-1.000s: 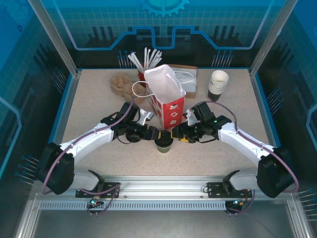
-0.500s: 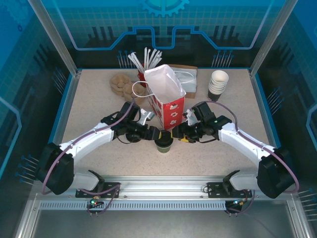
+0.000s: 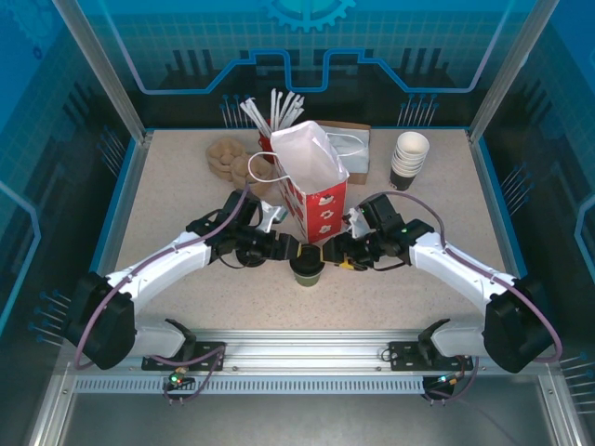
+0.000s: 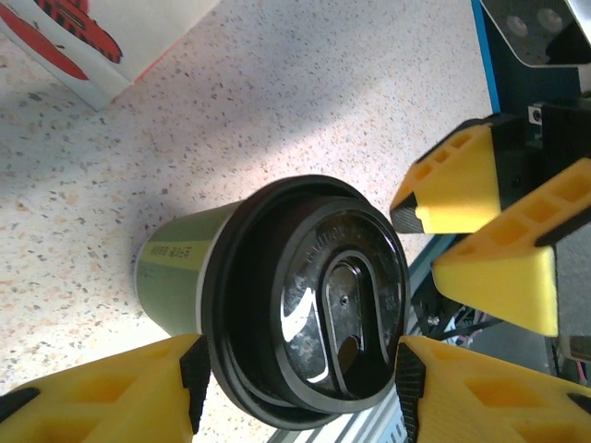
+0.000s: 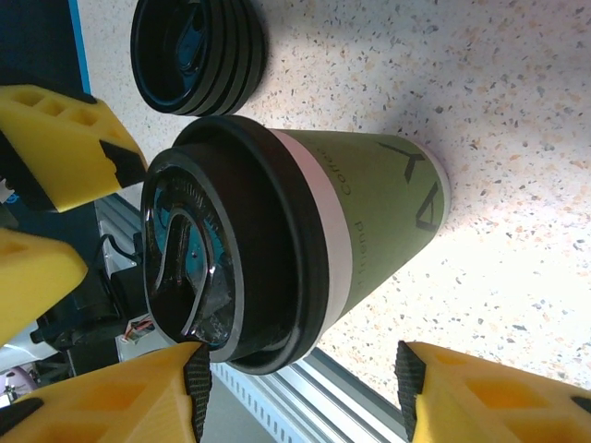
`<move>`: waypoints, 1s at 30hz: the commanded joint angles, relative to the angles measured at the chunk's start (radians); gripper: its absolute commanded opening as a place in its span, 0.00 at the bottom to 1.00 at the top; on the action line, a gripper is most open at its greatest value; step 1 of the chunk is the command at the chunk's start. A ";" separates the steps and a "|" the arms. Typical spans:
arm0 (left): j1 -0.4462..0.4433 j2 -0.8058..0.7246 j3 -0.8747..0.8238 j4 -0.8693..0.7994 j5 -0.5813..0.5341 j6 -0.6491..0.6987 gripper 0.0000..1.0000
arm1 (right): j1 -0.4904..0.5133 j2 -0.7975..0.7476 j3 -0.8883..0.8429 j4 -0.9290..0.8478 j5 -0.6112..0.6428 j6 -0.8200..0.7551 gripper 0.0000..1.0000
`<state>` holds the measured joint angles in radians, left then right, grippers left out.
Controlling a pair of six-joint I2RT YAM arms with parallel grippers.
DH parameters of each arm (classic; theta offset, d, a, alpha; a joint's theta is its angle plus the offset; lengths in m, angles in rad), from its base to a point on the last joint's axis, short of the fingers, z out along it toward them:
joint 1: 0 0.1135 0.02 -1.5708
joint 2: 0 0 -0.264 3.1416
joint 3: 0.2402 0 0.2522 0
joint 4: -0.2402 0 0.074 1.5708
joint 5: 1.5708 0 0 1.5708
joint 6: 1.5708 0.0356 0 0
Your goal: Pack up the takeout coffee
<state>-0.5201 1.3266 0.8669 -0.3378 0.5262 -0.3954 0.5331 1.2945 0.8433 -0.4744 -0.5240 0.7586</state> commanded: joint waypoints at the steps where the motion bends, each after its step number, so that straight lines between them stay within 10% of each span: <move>1: 0.000 -0.026 -0.014 -0.001 -0.053 -0.025 0.58 | 0.020 0.007 -0.010 0.032 0.001 -0.013 0.59; 30: -0.023 0.073 -0.063 -0.001 -0.054 -0.007 0.53 | 0.033 0.056 -0.056 0.080 0.032 0.022 0.55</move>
<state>-0.5369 1.3758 0.8349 -0.3119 0.4870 -0.4129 0.5518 1.3312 0.8040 -0.3874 -0.5201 0.7712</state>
